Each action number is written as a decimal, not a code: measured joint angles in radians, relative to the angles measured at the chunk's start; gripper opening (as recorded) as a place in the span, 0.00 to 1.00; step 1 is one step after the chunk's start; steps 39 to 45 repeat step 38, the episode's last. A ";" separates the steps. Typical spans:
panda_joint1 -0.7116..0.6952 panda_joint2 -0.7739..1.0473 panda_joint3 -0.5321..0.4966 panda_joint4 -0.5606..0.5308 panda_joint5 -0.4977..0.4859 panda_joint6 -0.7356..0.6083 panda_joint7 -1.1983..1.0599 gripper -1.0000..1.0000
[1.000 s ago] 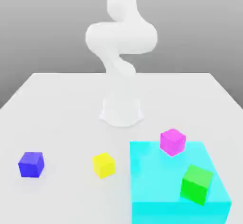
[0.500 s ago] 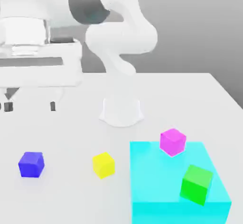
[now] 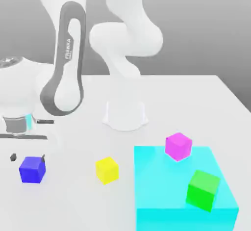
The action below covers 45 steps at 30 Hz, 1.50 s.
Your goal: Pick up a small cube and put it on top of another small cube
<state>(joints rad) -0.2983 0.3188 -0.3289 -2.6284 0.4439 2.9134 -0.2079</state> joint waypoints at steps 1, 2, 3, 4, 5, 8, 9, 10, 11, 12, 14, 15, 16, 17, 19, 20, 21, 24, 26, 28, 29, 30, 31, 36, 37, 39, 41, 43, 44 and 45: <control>-0.030 0.025 0.037 0.006 0.030 0.019 -0.023 0.00; -0.030 0.025 0.037 0.006 0.030 0.019 -0.023 0.00; -0.030 0.025 0.037 0.006 0.029 0.018 -0.022 0.00; -0.030 0.025 0.037 0.006 0.029 0.018 -0.022 0.00; -0.030 0.025 0.037 0.006 0.029 0.017 -0.022 0.00; -0.038 0.031 0.046 0.008 0.035 0.021 -0.027 0.00; -0.021 0.014 0.024 0.003 0.013 0.010 -0.010 0.00; 0.003 -0.008 -0.006 -0.002 -0.012 -0.006 0.009 0.00; 0.022 -0.033 -0.032 -0.009 -0.048 -0.023 0.035 0.00; 0.042 -0.059 -0.060 -0.016 -0.086 -0.040 0.064 0.00; 0.073 -0.114 -0.108 -0.030 -0.165 -0.077 0.124 0.00; 0.084 -0.142 -0.128 -0.037 -0.205 -0.095 0.154 0.00; 0.094 -0.168 -0.142 -0.043 -0.240 -0.115 0.181 0.00; 0.119 -0.184 -0.128 -0.029 -0.260 -0.143 0.197 0.00; 0.181 -0.207 -0.076 0.012 -0.286 -0.206 0.221 0.00; 0.220 -0.217 -0.044 0.036 -0.297 -0.239 0.232 0.00; 0.264 -0.225 -0.013 0.061 -0.308 -0.271 0.243 0.00; 0.418 -0.252 0.070 0.138 -0.340 -0.372 0.275 0.00; 0.514 -0.270 0.116 0.191 -0.364 -0.440 0.298 0.00; 0.607 -0.289 0.161 0.243 -0.390 -0.507 0.323 0.00; 0.651 -0.298 0.185 0.269 -0.403 -0.540 0.335 0.00; 0.694 -0.307 0.209 0.295 -0.417 -0.573 0.349 0.00; 0.743 -0.307 0.226 0.311 -0.427 -0.587 0.358 0.00; 0.762 -0.218 0.202 0.291 -0.418 -0.478 0.354 1.00; 0.762 -0.218 0.202 0.291 -0.418 -0.478 0.354 1.00; 0.762 -0.218 0.202 0.291 -0.418 -0.478 0.354 1.00; 0.762 -0.218 0.202 0.291 -0.418 -0.478 0.354 1.00; 0.762 -0.218 0.202 0.291 -0.418 -0.478 0.354 1.00; 0.762 -0.218 0.202 0.291 -0.418 -0.478 0.354 1.00; 0.762 -0.218 0.202 0.291 -0.418 -0.478 0.354 1.00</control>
